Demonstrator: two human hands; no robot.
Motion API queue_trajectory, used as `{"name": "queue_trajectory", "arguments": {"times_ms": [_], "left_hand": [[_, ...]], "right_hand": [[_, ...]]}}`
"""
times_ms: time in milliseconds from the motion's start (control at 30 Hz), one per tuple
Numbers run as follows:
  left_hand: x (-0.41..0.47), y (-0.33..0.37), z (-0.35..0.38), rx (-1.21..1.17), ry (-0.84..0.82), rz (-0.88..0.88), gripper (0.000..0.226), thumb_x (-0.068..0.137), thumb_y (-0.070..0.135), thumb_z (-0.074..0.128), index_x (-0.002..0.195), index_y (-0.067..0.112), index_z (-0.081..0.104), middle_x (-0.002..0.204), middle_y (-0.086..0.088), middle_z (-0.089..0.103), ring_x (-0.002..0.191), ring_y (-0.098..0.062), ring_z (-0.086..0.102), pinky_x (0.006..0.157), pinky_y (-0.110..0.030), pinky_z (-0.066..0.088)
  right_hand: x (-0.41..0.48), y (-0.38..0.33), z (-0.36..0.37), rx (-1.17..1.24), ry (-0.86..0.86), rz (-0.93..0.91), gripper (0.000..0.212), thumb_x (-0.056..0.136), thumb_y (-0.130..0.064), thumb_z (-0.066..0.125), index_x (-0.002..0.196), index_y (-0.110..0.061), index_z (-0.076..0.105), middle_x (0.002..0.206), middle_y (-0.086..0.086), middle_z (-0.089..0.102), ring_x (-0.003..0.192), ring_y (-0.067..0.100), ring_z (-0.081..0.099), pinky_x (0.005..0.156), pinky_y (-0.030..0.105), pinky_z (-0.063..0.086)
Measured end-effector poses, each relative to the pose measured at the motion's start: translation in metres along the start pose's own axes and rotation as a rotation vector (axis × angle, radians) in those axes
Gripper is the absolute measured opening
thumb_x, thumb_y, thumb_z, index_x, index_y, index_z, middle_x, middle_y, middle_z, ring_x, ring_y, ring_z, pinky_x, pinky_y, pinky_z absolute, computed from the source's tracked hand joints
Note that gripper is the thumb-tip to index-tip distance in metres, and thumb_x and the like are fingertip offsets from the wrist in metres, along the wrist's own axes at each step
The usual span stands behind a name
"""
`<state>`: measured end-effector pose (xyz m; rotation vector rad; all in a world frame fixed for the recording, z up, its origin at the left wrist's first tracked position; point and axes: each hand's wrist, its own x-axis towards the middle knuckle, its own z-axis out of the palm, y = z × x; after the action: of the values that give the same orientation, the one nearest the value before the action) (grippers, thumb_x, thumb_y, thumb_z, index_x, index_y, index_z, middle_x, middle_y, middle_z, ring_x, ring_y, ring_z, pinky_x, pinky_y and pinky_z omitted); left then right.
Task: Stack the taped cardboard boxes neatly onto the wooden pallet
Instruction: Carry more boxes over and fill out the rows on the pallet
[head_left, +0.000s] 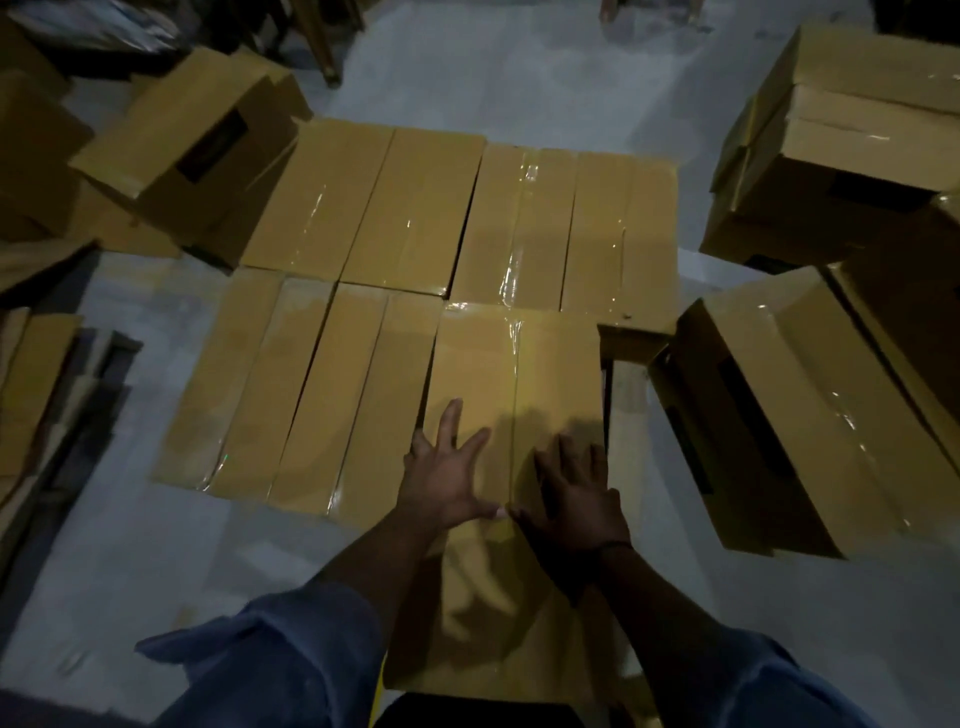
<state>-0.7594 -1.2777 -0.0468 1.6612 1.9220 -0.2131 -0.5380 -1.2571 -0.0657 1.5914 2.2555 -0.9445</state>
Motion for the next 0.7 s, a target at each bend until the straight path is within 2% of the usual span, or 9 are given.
{"name": "queue_trajectory", "arguments": {"times_ms": [100,233,400,567,700], "left_hand": [[0.026,-0.020,0.029,-0.009,-0.001,-0.001,0.118,0.062,0.080,0.077,0.159,0.046,0.020,0.162,0.010,-0.038,0.145,-0.050,0.016,0.112,-0.061,0.036],[0.068,-0.049,0.067,-0.008,-0.010,0.006,0.120,0.062,0.082,0.076,0.160,0.046,0.019,0.162,0.010,-0.038,0.146,-0.049,0.014,0.113,-0.061,0.035],[0.124,-0.082,0.110,-0.035,-0.007,0.040,0.121,0.059,0.078,0.081,0.159,0.047,0.022,0.163,0.013,-0.036,0.147,-0.047,0.013,0.115,-0.062,0.033],[0.163,-0.117,0.135,-0.013,0.015,0.112,0.117,0.060,0.074,0.084,0.157,0.050,0.022,0.165,0.011,-0.031,0.146,-0.047,0.015,0.112,-0.060,0.037],[0.185,-0.138,0.142,0.001,-0.021,0.142,0.116,0.063,0.067,0.087,0.158,0.049,0.022,0.165,0.012,-0.030,0.148,-0.050,0.008,0.114,-0.063,0.034]], "right_hand": [[0.033,0.009,0.033,-0.028,0.022,0.003,0.098,0.079,-0.091,0.043,0.157,-0.045,0.006,0.169,-0.008,-0.013,0.154,0.039,-0.015,0.111,0.069,0.032],[0.077,0.018,0.080,-0.047,0.024,0.022,0.096,0.081,-0.090,0.040,0.158,-0.044,0.006,0.169,-0.007,-0.015,0.154,0.037,-0.017,0.110,0.070,0.029],[0.132,0.029,0.129,-0.068,0.037,0.058,0.095,0.084,-0.087,0.041,0.159,-0.040,0.007,0.170,-0.004,-0.012,0.154,0.038,-0.017,0.110,0.070,0.032],[0.170,0.030,0.164,-0.072,0.107,0.064,0.095,0.083,-0.088,0.037,0.160,-0.040,0.007,0.170,-0.003,-0.010,0.154,0.038,-0.016,0.111,0.066,0.033],[0.192,0.027,0.183,-0.077,0.154,0.069,0.096,0.078,-0.090,0.031,0.158,-0.040,0.012,0.170,-0.003,-0.009,0.154,0.038,-0.013,0.109,0.066,0.035]]}}
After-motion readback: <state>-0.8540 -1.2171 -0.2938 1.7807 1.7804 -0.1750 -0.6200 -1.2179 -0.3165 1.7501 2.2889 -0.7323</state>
